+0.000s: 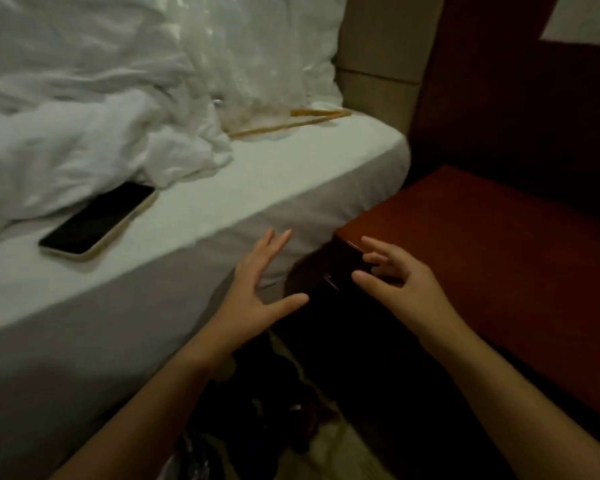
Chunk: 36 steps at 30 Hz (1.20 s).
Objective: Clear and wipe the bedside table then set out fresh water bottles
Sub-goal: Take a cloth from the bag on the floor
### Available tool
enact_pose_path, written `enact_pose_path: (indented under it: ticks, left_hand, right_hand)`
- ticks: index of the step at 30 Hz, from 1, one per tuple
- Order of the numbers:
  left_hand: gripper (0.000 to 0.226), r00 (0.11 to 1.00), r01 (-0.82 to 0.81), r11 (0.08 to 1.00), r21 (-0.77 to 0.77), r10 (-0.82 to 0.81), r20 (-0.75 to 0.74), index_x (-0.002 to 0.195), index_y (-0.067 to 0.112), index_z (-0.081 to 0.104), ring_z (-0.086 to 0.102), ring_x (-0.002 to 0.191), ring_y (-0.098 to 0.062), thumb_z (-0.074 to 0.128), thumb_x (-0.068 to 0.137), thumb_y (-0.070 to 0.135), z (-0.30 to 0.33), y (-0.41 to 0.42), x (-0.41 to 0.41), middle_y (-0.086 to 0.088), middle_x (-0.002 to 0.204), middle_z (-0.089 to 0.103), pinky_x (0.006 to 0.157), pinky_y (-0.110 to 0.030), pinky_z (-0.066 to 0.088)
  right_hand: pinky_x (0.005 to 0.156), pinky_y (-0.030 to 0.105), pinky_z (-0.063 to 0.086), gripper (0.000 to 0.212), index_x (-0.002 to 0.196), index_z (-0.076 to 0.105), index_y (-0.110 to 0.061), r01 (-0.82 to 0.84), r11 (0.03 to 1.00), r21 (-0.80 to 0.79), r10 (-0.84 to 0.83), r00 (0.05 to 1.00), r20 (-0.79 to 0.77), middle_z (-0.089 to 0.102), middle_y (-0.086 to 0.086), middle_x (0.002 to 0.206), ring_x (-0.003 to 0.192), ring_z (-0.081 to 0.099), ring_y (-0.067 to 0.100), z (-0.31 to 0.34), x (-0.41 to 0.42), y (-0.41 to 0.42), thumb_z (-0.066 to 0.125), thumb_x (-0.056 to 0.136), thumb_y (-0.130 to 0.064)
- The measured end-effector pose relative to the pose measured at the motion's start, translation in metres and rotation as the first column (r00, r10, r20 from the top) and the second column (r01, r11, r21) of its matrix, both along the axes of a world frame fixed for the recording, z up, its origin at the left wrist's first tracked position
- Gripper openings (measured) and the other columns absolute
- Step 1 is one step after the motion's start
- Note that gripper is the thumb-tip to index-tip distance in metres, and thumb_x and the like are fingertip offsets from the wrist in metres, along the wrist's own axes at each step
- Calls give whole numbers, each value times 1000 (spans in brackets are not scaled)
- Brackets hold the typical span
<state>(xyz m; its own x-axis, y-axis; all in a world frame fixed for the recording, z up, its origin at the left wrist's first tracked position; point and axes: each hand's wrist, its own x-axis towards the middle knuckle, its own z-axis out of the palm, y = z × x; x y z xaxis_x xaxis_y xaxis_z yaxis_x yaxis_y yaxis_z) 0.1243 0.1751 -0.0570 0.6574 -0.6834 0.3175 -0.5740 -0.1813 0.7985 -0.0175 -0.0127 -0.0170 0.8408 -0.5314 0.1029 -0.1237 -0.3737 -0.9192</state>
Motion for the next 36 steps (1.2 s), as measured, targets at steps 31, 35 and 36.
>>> enact_pose_path:
  ticks: [31,35,36]
  left_hand:
    - [83,899,-350,934,70,356,-254,137,50,37,38,135,4,78,67,39,-171,184,11,30,144,40,109,-13,29]
    - [83,890,-355,933,58,356,-284,139,47,37,38,135,5,77,67,38,-172,188,9,30,144,40,108,-12,31]
    - [84,888,-354,934,49,353,-296,141,44,38,38,134,6,77,67,37,-171,187,8,30,144,40,107,-12,31]
  right_hand:
    - [112,40,23,71,150,-8,-27,-592,772,-230,200,571,-796,17,14,154,139,23,32,-436,89,208,39,96,-32]
    - [113,41,22,61,151,7,-21,-572,795,-203,248,611,-751,17,15,155,141,21,34,-436,99,194,38,99,-23]
    - [113,40,24,60,150,17,-20,-529,839,-130,280,623,-730,23,14,154,140,25,32,-431,104,191,44,96,-23]
